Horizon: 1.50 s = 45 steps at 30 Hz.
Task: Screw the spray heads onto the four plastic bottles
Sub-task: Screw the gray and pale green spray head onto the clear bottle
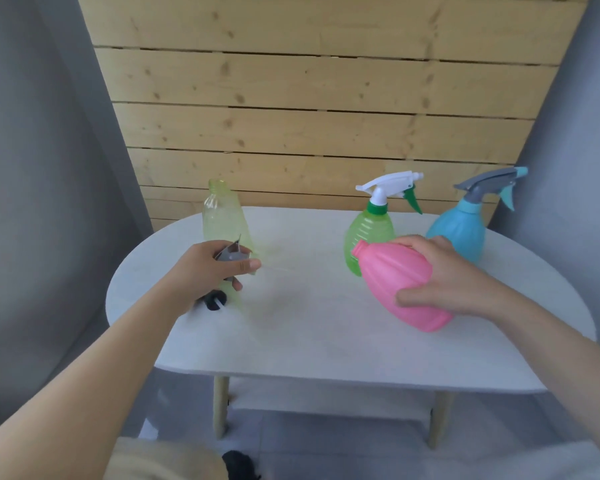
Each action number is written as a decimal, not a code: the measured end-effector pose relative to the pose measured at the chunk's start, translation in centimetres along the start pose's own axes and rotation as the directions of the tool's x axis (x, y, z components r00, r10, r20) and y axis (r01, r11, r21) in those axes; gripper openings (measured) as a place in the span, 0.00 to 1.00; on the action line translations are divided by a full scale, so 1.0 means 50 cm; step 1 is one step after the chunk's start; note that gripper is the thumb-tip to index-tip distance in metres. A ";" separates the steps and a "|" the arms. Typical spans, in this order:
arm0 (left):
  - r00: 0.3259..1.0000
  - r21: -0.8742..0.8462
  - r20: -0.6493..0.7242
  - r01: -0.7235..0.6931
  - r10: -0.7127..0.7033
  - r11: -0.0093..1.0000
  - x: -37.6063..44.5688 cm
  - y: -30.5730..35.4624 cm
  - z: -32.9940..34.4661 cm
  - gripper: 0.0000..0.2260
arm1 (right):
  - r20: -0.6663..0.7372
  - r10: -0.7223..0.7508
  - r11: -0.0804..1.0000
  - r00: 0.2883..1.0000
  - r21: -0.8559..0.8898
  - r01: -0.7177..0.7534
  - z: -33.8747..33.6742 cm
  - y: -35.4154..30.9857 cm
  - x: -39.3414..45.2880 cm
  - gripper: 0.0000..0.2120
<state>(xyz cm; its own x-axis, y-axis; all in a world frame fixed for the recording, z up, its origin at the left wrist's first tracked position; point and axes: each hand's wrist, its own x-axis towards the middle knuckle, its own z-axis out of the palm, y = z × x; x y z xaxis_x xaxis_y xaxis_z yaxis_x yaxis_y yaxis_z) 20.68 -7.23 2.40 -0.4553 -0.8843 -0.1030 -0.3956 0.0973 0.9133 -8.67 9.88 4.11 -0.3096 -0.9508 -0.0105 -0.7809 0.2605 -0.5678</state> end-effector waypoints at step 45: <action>0.981 -0.009 0.061 0.186 -0.185 0.983 -0.037 -0.075 -0.090 0.13 | -0.214 0.000 0.893 0.977 0.440 0.096 0.244 -0.141 0.220 0.44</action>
<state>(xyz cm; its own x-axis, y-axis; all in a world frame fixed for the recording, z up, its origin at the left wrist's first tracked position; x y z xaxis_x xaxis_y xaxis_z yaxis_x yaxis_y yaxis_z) 26.59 -8.02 0.94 -0.4220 -0.8575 -0.2941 -0.4658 -0.0732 0.8819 0.05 -4.44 -2.06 -0.4182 -0.8931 0.1657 -0.4883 0.0672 -0.8701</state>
